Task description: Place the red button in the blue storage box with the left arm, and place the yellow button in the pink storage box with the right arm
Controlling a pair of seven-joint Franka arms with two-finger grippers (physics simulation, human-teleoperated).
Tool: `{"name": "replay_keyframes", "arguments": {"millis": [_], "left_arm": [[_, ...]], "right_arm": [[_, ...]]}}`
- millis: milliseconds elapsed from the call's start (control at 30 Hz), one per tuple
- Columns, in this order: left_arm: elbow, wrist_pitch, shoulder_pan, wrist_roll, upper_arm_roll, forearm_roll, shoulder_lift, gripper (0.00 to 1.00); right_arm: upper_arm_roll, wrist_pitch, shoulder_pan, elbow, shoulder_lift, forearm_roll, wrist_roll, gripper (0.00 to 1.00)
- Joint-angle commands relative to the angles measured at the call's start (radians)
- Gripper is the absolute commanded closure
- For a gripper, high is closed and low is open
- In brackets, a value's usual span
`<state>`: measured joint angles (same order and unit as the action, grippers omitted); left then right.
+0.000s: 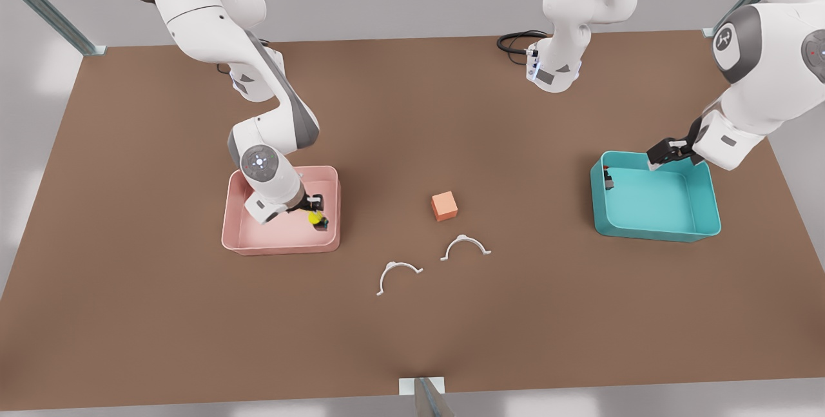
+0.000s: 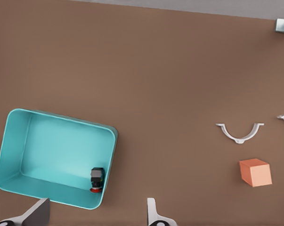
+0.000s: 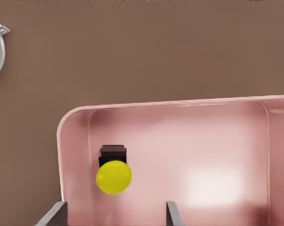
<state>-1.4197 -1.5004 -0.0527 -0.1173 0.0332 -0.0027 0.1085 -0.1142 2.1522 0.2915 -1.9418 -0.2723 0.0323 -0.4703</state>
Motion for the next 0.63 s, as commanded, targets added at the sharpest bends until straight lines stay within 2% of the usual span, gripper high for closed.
{"name": "replay_keyframes", "arguments": {"millis": [0,133,300,333,400,467,533,600], "left_arm": [[0.001,0.002,-0.001,-0.058,-0.001,0.001,-0.001,0.00],[0.001,0.002,-0.001,-0.058,-0.003,0.001,-0.007,0.00],[0.001,0.002,-0.001,-0.055,-0.009,0.001,-0.007,0.00],[0.001,0.002,-0.001,-0.055,-0.009,0.004,-0.007,0.00],[0.001,0.002,-0.001,-0.050,-0.009,0.004,-0.006,0.00],[0.001,0.002,-0.001,-0.050,-0.007,0.004,-0.006,0.00],[0.001,0.002,-0.001,-0.053,-0.009,0.004,-0.006,0.00],[0.001,0.002,-0.009,-0.058,-0.007,0.007,-0.003,0.00]], "right_arm": [[0.001,0.006,0.000,0.004,0.001,0.004,-0.044,0.00],[0.010,-0.081,-0.005,0.158,0.007,0.098,0.007,0.00],[0.019,-0.202,-0.144,0.326,0.030,0.090,0.284,0.00],[0.042,-0.204,-0.155,0.325,0.047,0.084,0.332,0.00],[0.151,-0.274,-0.157,0.325,0.100,-0.020,0.473,0.00],[0.217,-0.365,-0.158,0.331,0.185,-0.019,0.556,0.00],[0.217,-0.483,-0.158,0.399,0.202,-0.014,0.553,0.00],[0.215,-0.492,-0.157,0.419,0.200,-0.015,0.553,0.00]]}}
